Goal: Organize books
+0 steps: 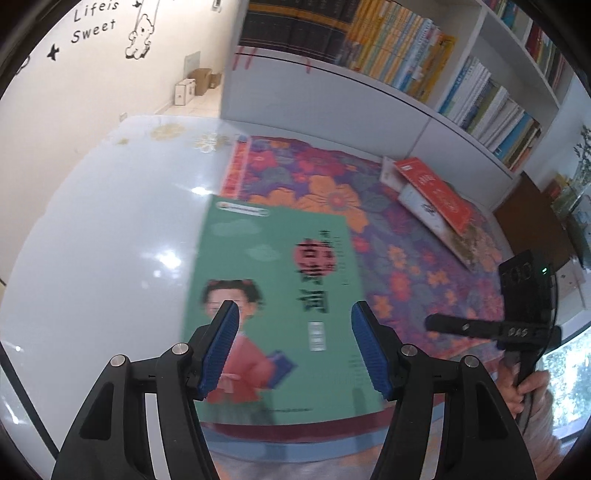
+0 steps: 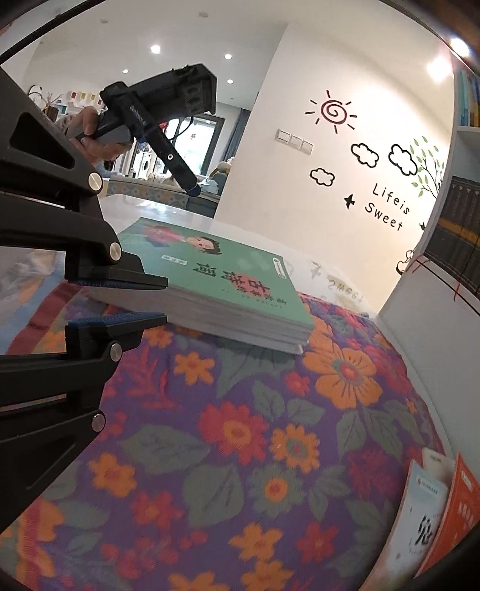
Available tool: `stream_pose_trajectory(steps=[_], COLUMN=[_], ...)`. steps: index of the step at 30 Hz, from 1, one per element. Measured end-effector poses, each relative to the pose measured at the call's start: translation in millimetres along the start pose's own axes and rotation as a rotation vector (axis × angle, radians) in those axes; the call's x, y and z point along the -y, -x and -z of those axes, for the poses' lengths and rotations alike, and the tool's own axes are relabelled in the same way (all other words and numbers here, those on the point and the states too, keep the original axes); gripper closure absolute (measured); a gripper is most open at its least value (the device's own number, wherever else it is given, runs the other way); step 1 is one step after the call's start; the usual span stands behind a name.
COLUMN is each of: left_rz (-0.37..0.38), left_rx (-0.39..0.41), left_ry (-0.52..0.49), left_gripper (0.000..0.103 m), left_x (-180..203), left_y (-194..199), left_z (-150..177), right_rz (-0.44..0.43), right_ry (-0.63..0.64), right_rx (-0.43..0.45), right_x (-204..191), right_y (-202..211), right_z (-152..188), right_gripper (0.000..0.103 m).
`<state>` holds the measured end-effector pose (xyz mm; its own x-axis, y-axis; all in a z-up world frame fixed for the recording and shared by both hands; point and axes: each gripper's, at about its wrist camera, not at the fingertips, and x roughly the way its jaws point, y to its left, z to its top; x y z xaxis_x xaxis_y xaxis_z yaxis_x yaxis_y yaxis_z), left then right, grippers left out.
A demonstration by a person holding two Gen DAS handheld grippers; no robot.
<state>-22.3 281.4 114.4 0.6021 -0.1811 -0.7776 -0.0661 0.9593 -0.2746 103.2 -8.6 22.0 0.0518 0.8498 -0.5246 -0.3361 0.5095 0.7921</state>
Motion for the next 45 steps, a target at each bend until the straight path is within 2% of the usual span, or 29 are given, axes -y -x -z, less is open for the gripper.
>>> stream_pose_trajectory(steps=[3, 5, 9, 11, 18, 22, 25, 26, 28, 30, 32, 34, 37, 40, 42, 45], left_rz=[0.107, 0.140, 0.123, 0.109, 0.044, 0.005, 0.054, 0.054, 0.016, 0.001, -0.001, 0.002, 0.035, 0.062, 0.072, 0.098], left_rx=[0.039, 0.071, 0.111, 0.119, 0.144, 0.148, 0.110, 0.113, 0.137, 0.155, 0.187, 0.222, 0.219, 0.256, 0.251, 0.186], left_ry=[0.059, 0.055, -0.004, -0.021, -0.065, -0.110, -0.142, -0.152, -0.164, -0.165, -0.141, -0.133, -0.136, -0.109, -0.078, -0.030], left_gripper=[0.042, 0.042, 0.042, 0.042, 0.042, 0.042, 0.042, 0.040, 0.039, 0.037, 0.036, 0.035, 0.035, 0.035, 0.035, 0.035], left_x=[15.8, 32.1, 77.0, 96.7, 146.4, 172.5, 196.2, 202.8, 218.2, 231.9, 241.8, 248.5, 261.2, 271.9, 277.6, 280.5], left_y=[9.9, 18.9, 37.0, 44.2, 69.8, 90.5, 109.6, 114.3, 123.0, 122.9, 112.3, 92.8, 40.4, -20.3, -64.3, -137.3], left_z=[-2.3, -4.6, -8.4, -6.6, 9.8, 7.3, -10.2, -16.1, -31.5, -48.2, -63.2, -71.1, -82.0, -92.1, -97.0, -97.8], right_rz=[-0.006, 0.000, 0.014, 0.028, 0.033, 0.055, 0.132, 0.163, 0.208, 0.286, 0.404, 0.478, 0.490, 0.483, 0.473, 0.443], right_ry=[0.005, 0.017, 0.047, 0.072, 0.089, 0.089, 0.145, 0.152, 0.140, 0.124, 0.141, 0.171, 0.206, 0.221, 0.174, 0.082], right_rx=[-0.014, -0.021, -0.043, -0.026, 0.090, 0.171, 0.214, 0.214, 0.223, 0.273, 0.336, 0.357, 0.408, 0.450, 0.470, 0.465], right_x=[4.6, 4.9, -0.8, -5.6, -26.2, -57.7, -97.1, -108.7, -121.6, -133.2, -140.8, -136.9, -103.5, -55.7, -6.5, 68.0], right_y=[7.9, 12.7, 29.8, 44.7, 126.9, 191.8, 240.6, 251.6, 273.9, 298.6, 315.7, 320.0, 318.9, 313.3, 303.2, 279.0], right_z=[7.7, 12.5, 22.9, 28.0, 53.9, 59.1, 52.6, 46.2, 33.6, 17.4, -0.5, -17.5, -50.5, -80.5, -107.0, -142.1], right_gripper=[0.092, 0.092, 0.092, 0.092, 0.092, 0.092, 0.090, 0.086, 0.084, 0.084, 0.081, 0.074, 0.072, 0.072, 0.072, 0.072])
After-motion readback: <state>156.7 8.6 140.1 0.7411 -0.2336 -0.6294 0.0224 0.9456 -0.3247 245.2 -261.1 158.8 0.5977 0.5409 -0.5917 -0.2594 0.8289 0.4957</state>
